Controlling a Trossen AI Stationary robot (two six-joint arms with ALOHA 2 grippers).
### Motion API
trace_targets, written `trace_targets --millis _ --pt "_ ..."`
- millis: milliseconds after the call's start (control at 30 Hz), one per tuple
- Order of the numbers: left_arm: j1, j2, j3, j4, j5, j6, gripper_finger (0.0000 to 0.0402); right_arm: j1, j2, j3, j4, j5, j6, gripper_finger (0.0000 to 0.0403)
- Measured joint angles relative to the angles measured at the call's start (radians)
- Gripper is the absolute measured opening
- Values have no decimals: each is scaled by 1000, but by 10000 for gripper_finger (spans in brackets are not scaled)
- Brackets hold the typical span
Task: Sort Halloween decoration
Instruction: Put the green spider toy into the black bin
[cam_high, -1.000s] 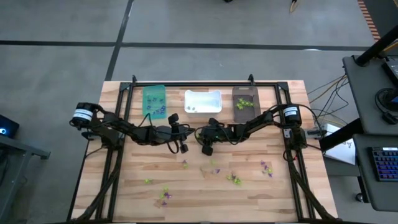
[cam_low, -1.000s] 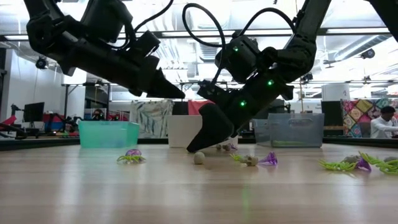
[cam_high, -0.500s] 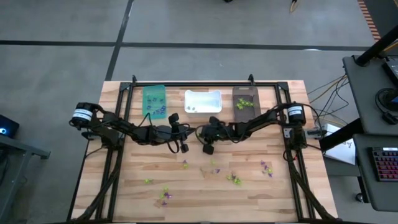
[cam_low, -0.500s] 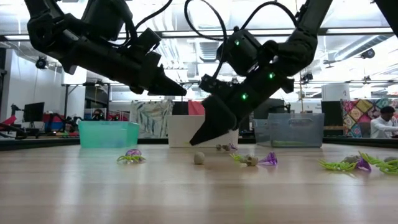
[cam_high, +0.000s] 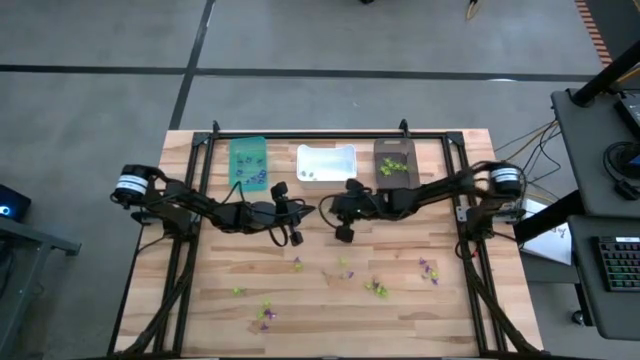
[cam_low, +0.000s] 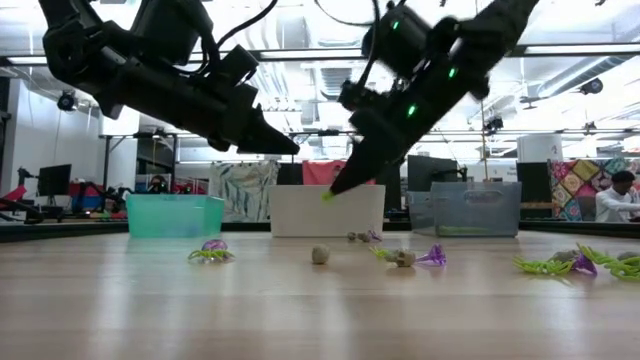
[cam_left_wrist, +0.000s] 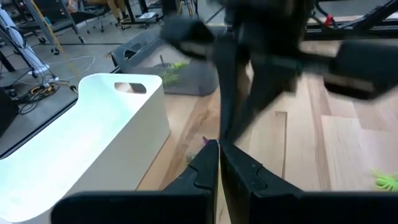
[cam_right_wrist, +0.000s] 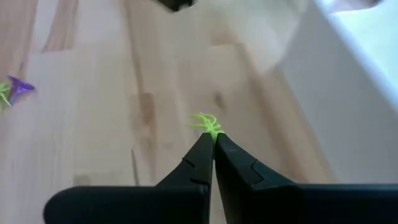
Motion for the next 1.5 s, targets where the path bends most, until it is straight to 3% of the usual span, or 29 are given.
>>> trace_targets --millis 133,267,367,500,700,833,1067,1500 --pt "-1 -22 0 0 0 0 0 0 -141 0 -208 92 -10 8" --pt "-1 -66 0 1 0 0 0 -22 -308 2 -487 255 21 8" --pt "-1 -92 2 5 0 8 0 -102 -400 2 -730 336 132 8" --pt "-1 -99 18 6 0 16 0 -273 -460 -11 -894 335 242 8" --pt "-1 -99 32 -1 0 26 0 -518 -441 -66 -706 118 199 9" --pt "-1 -99 33 -4 0 17 0 -592 -410 -77 -583 104 176 9" --pt "-1 -99 33 -31 0 -4 0 -607 -385 -77 -539 75 166 23" --pt "-1 -99 33 -56 0 -38 0 -581 -409 -77 -543 73 188 113"
